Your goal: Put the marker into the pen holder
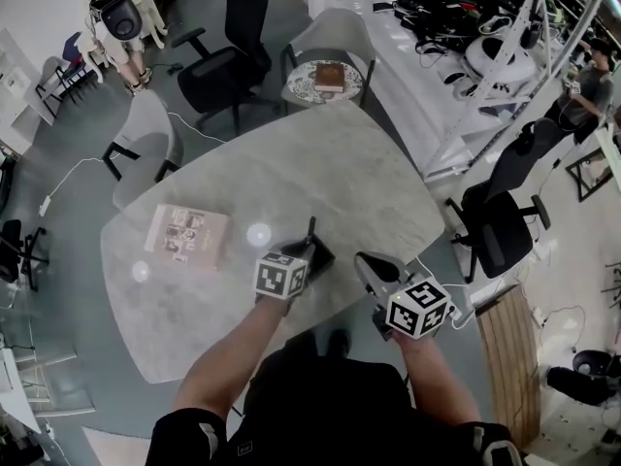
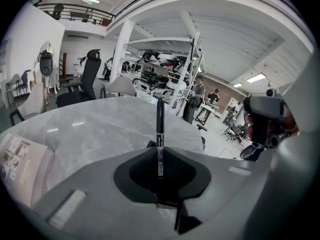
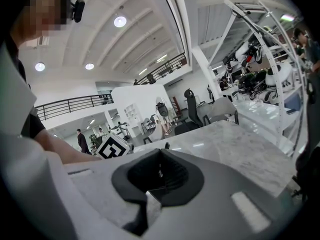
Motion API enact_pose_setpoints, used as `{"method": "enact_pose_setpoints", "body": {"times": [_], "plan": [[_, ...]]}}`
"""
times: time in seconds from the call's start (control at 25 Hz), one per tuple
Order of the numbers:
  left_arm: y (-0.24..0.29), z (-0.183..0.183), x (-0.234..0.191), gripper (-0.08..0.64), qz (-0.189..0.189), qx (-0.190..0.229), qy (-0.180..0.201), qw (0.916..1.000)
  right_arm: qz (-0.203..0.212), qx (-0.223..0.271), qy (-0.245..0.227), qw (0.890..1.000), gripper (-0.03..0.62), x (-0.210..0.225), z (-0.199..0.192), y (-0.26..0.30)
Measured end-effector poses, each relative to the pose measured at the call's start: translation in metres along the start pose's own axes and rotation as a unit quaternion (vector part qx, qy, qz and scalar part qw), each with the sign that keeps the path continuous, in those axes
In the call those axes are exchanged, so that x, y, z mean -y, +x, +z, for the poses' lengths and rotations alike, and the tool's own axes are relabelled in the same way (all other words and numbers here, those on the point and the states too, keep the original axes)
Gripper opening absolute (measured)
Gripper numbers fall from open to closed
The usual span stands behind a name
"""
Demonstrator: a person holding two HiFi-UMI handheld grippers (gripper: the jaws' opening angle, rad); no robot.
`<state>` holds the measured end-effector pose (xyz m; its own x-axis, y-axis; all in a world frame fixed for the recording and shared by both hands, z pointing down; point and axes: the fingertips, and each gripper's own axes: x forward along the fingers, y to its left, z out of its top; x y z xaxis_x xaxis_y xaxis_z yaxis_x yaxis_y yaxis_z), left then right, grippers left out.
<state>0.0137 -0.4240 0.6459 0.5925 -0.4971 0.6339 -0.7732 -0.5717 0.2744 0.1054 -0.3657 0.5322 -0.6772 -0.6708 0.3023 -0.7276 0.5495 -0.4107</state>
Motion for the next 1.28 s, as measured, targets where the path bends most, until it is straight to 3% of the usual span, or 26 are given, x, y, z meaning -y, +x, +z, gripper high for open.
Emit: {"method": "enact_pose_setpoints", "body": {"times": [0.44, 0.92, 1.12, 1.28], "plan": [[0.01, -0.005, 0.0, 0.046, 0.004, -0.024, -0.004, 0.9997, 0.001, -0.002, 0.009, 1.0, 0.003, 0.005, -0.003, -0.004], [0.018, -0.013, 0.0, 0.046, 0.056, -0.052, 0.024, 0.9968, 0.006, -0.001, 0.023, 1.0, 0.003, 0.006, -0.013, -0.012], [0.019, -0.019, -0.002, 0.046, 0.065, -0.058, -0.029, 0.9957, 0.006, 0.003, 0.03, 1.0, 0.003, 0.008, -0.016, -0.018], [0.018, -0.021, -0.001, 0.046, 0.072, -0.075, -0.031, 0.9941, 0.011, 0.01, 0.043, 0.999, 0.003, 0.008, -0.014, -0.023]]}}
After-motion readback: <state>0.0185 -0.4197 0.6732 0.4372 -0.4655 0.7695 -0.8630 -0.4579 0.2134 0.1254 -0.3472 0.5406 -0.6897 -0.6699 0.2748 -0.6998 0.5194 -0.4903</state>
